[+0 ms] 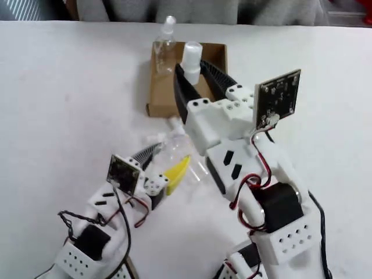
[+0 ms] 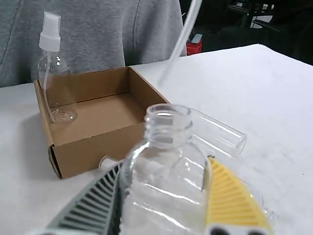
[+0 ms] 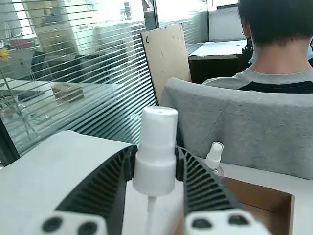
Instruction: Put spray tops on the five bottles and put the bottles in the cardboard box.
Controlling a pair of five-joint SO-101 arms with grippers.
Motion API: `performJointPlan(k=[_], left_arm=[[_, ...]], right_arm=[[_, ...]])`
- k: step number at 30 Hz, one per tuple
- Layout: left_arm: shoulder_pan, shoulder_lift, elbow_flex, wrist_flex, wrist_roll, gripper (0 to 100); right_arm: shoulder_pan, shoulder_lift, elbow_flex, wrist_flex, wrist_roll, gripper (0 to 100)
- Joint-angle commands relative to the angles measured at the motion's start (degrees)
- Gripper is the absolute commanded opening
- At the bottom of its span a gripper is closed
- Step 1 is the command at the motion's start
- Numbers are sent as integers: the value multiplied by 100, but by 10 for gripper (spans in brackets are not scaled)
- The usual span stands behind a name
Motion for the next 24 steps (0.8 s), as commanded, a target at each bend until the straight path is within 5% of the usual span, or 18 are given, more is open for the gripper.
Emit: performJointPlan(k=[1,24], left_arm=[[66,-136,-18,9,-70,106],[66,-136,-18,9,-70,106]], right_arm=[[-40,-189,88,-171,0,16],[-268,-549,334,-198,0,16]])
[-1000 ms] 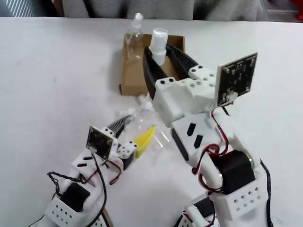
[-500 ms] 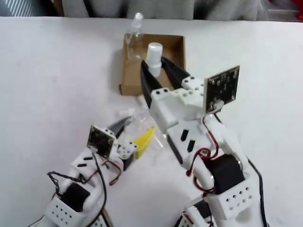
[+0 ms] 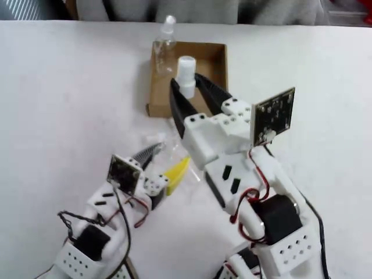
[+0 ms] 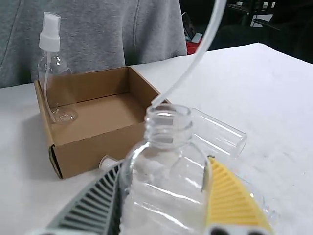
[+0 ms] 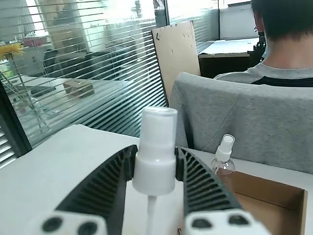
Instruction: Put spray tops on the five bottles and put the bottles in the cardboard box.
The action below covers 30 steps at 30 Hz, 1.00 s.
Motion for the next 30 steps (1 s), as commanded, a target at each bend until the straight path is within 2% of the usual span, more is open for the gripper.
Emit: performJointPlan(k=[1,30], left_arm=[[66,-136,-18,0,-35,106],[66,-136,-18,0,-35,106]], right_arm=[[-22,-4,-299,-101,9,16],[-13,163,-624,101,18,16]])
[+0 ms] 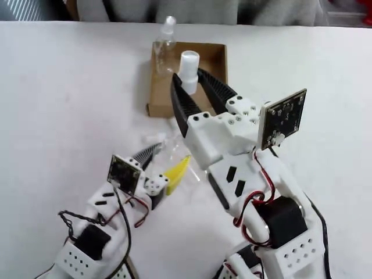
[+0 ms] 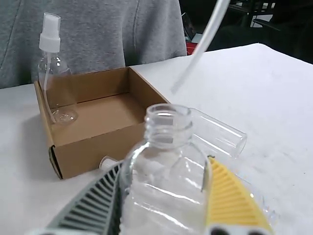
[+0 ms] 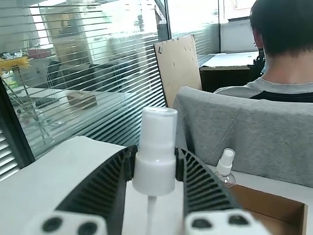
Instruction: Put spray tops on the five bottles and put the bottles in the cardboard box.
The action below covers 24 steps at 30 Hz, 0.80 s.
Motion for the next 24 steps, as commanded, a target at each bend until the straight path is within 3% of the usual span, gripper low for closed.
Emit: performJointPlan(k=[1,16,24], left_arm=[[66,-136,-18,0,-26,106],[66,-136,-18,0,-26,106],[66,-136,-18,-9,-26,106]], right_arm=[[-13,207,-273,22,18,16],[-13,462,-264,22,18,16],[-31,400,519,-119,18,16]])
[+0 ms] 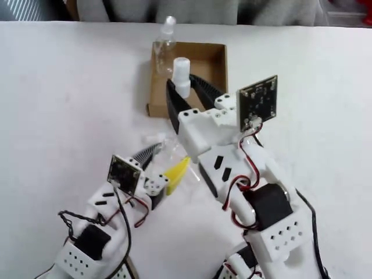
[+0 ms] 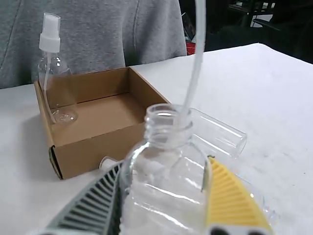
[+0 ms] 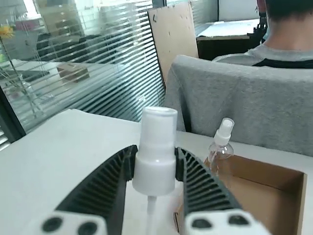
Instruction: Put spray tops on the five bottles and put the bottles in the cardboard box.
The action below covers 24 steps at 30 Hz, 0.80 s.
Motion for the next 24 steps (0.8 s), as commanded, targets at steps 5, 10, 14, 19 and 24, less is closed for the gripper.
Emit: performJointPlan(k=[5,10,14,19,24], left_arm=[[48,-136,-18,-26,-26,106],[-75,-136,-18,-35,-26,106],[-75,-136,-18,-35,-26,106],[-84,-136,-18,-35,-26,106],[-84,-136,-18,-35,-26,106]], right_arm=[[-66,-198,624,-497,18,16],[-66,-453,1248,-831,18,16],[-75,-602,1653,-1130,-9,16],[-356,-804,2040,-1174,-26,16],[-743,-1068,2418,-1174,9,16]])
